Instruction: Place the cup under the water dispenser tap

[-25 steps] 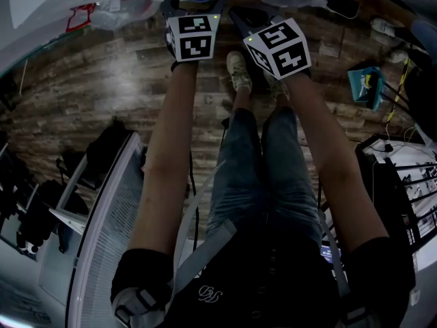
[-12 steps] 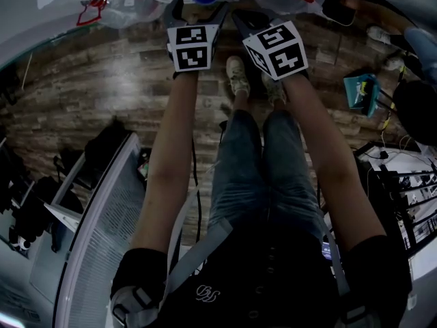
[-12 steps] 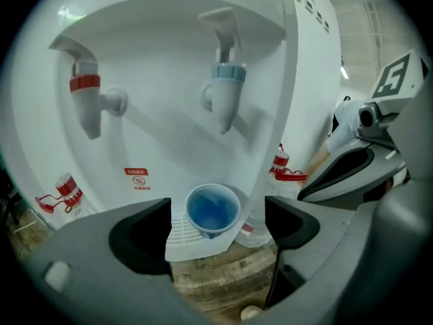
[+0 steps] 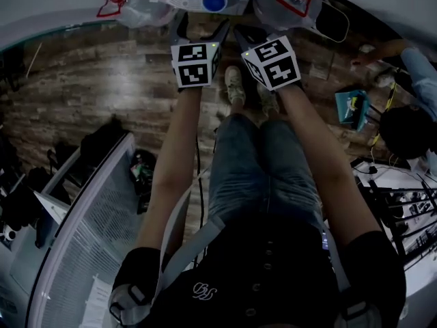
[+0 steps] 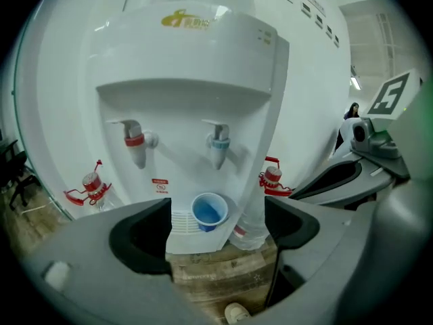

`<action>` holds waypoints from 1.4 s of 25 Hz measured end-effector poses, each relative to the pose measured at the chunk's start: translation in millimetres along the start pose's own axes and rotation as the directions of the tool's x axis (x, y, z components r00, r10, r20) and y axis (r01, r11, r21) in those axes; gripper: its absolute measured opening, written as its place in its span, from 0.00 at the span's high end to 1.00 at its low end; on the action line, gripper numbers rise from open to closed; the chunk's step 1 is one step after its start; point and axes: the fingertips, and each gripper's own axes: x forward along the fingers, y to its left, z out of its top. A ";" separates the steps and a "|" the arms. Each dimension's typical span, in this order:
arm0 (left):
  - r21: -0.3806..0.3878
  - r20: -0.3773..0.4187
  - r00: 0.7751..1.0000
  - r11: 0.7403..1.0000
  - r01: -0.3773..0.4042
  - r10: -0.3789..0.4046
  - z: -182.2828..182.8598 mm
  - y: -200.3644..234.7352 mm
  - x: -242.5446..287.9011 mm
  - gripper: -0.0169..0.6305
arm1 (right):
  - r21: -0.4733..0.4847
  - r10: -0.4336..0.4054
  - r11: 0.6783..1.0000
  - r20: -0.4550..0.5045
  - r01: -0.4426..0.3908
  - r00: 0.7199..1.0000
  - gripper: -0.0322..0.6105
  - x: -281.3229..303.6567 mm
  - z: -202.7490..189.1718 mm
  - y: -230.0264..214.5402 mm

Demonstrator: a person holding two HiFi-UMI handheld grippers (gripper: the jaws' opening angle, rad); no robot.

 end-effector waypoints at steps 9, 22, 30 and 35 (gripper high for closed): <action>-0.076 0.041 0.999 0.997 -0.022 0.025 37.5 -20.0 -65.9 0.31 | -0.021 0.047 0.999 0.045 -0.046 0.998 0.95 -44.7 35.5 22.3; -0.068 0.197 0.980 0.997 0.021 -0.007 121.3 -56.1 -149.1 0.32 | -0.057 0.084 0.995 0.126 -0.077 0.989 0.95 -117.6 96.9 39.7; -0.078 0.263 0.962 0.992 0.095 -0.071 151.6 -80.2 -186.8 0.32 | -0.062 0.110 0.993 0.176 -0.101 0.978 0.95 -158.3 122.5 59.9; -0.103 0.279 0.957 0.988 0.114 -0.081 153.1 -84.4 -202.7 0.32 | -0.081 0.126 0.990 0.191 -0.112 0.974 0.95 -176.6 125.6 68.3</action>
